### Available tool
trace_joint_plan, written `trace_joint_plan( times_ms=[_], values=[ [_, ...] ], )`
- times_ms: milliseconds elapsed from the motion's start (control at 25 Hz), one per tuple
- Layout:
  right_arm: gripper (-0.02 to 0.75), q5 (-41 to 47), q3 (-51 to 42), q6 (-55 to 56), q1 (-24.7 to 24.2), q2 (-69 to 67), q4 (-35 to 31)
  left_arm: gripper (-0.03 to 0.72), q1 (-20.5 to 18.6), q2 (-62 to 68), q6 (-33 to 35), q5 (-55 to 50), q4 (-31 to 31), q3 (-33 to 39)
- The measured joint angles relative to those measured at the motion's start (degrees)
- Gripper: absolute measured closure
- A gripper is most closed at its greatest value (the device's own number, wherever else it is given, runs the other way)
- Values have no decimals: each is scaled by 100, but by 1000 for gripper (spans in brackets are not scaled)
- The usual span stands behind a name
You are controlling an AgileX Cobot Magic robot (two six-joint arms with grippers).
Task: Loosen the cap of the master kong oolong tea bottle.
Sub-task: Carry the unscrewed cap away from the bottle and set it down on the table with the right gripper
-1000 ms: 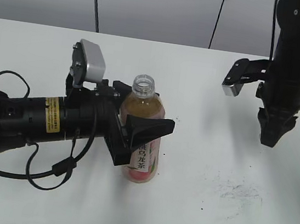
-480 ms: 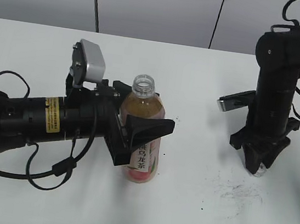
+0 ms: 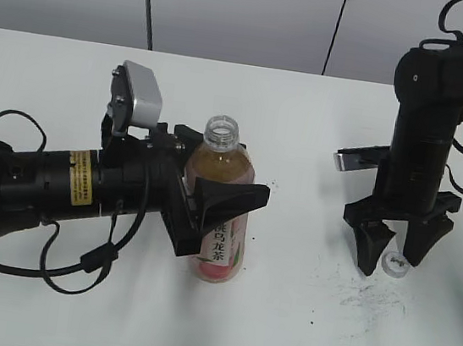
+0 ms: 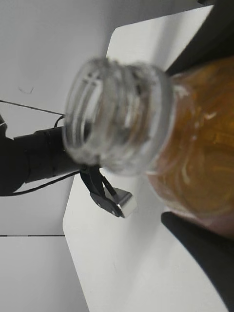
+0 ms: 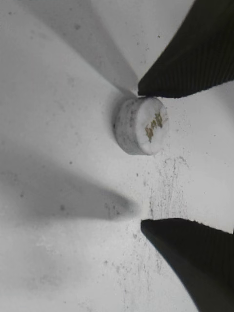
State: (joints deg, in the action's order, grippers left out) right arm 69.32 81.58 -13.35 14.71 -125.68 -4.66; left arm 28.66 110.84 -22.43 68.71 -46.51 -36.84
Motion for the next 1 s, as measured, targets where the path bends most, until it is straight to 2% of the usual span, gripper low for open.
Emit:
trace_joint_plan(
  times_ms=[400, 720, 1000],
  values=[
    [171, 4, -5, 272, 0, 1180, 0, 243, 0, 0, 13, 4, -42, 0],
    [171, 72, -5, 315, 0, 2246, 5, 185, 0, 18, 17, -67, -115, 0],
    [171, 72, -5, 331, 0, 2473, 9, 127, 0, 18, 18, -67, -215, 0]
  ],
)
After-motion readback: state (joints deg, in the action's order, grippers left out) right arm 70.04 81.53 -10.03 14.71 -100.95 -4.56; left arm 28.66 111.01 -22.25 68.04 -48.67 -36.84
